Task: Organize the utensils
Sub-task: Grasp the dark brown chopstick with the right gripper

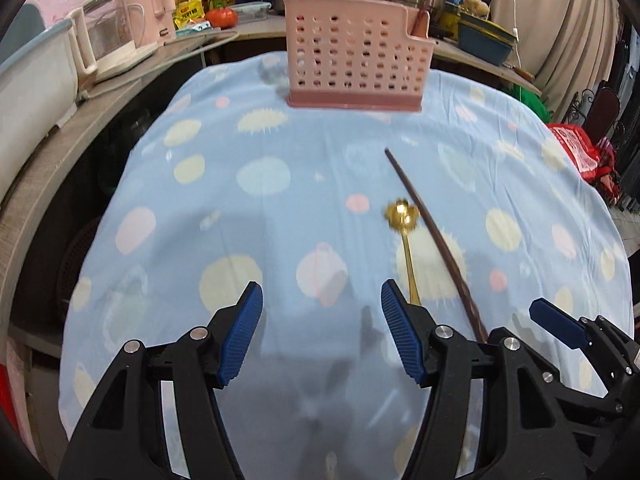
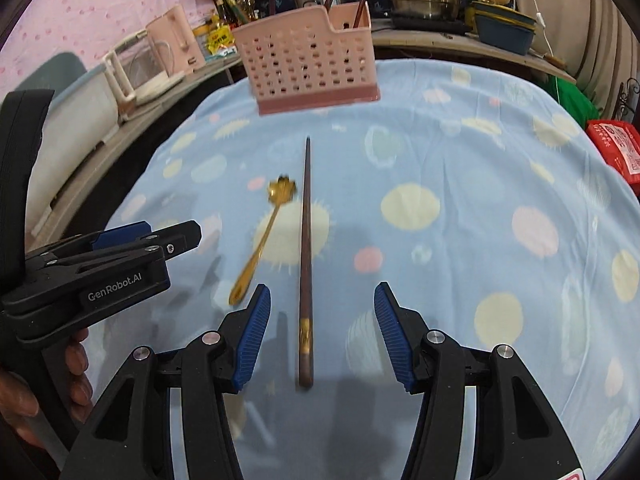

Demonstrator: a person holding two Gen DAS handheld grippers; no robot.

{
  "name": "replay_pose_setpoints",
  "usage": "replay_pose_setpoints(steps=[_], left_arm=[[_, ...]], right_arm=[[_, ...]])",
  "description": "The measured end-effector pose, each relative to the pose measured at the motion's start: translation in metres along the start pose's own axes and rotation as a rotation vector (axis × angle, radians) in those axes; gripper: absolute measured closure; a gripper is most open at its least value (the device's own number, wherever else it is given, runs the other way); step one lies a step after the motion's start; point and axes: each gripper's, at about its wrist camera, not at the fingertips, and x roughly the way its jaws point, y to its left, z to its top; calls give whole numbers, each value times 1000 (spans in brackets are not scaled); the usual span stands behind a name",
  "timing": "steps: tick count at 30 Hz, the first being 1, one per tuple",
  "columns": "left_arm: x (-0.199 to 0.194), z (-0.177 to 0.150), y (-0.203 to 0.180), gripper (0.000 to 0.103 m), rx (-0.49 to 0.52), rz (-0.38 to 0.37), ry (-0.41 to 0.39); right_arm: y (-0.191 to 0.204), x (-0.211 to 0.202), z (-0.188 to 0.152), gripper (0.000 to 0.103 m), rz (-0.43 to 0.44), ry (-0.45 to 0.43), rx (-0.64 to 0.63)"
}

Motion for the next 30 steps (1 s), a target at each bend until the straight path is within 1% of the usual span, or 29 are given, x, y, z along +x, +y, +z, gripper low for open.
replay_pose_setpoints(steps=[3,4,5,9,12,14,16,22,30], left_arm=[[3,-12,-5,44,9,-5,22],[5,-15,-6,44,13,-8,28],[5,-19,-8,44,17,-9,33],[6,-27,-12,44,29,-17,40],[5,-28,-16,44,39,-24,38],[5,-28,-18,44,43,-31,36],[5,-28,-20,44,48,-37,37],[6,-28,-24,42,51,-63,42],[4,-24,-29,40,27,-136,44]], right_arm=[[2,6,-10,53,-3,23,-4],[3,8,-12,55,-5,27,-8],[4,9,-12,59,-8,31,-12],[7,10,-12,69,-25,27,-35],[8,11,-12,78,-37,26,-46],[8,11,-13,90,-41,27,-55],[8,11,-14,95,-46,26,-57],[2,7,-18,96,-48,18,-38],[-9,2,-20,96,-54,8,3]])
